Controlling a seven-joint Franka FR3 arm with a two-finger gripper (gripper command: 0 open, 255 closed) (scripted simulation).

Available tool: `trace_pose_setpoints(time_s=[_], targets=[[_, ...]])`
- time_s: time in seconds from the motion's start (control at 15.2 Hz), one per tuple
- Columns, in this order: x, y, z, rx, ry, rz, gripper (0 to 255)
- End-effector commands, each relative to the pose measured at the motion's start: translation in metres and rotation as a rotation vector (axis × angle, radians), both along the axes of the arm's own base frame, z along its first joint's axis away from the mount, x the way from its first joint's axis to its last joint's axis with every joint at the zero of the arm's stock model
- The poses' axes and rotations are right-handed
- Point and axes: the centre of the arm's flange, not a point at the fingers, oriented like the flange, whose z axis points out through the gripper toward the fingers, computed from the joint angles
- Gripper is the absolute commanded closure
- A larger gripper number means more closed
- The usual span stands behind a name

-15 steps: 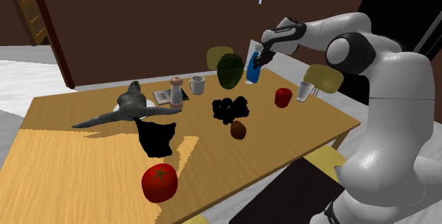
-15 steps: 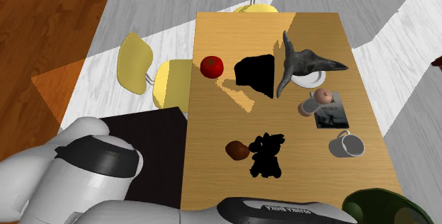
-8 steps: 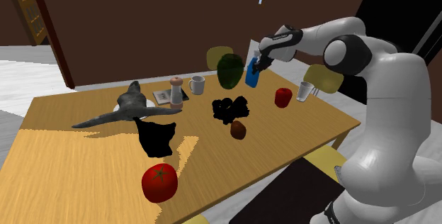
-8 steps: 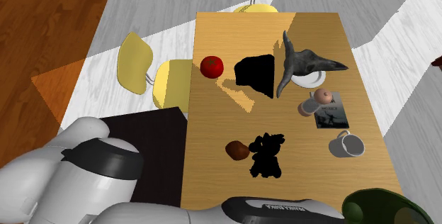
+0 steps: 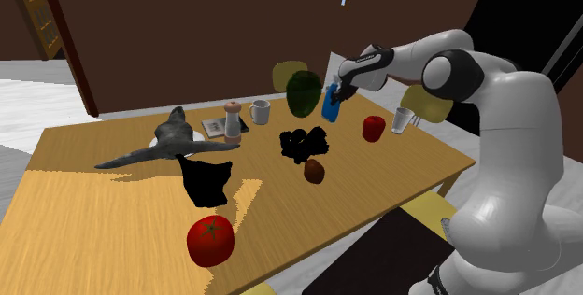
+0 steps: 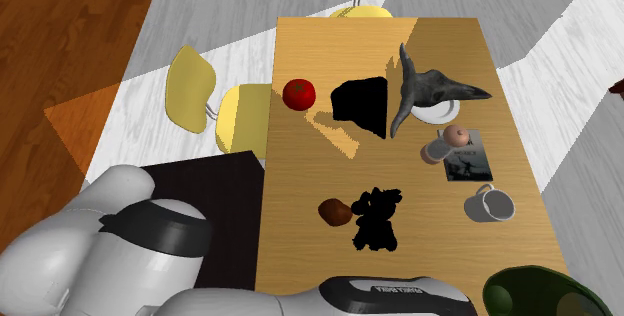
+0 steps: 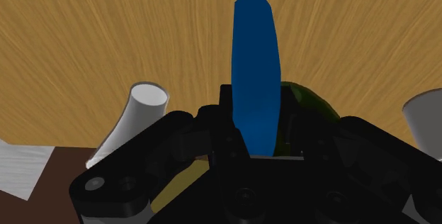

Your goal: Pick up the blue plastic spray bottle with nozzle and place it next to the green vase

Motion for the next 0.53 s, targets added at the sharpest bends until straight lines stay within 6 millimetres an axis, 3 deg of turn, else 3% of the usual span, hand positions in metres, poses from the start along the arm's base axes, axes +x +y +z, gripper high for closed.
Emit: trace_pose_setpoints(time_s=[0.0, 0.2, 0.46], targets=[[0.0, 0.0, -0.011, 0.0, -0.001, 0.0, 255], [0.0, 0.0, -0.031, 0.0, -0.001, 0.0, 255], [0.0, 0.0, -0.031, 0.0, -0.001, 0.0, 255]])
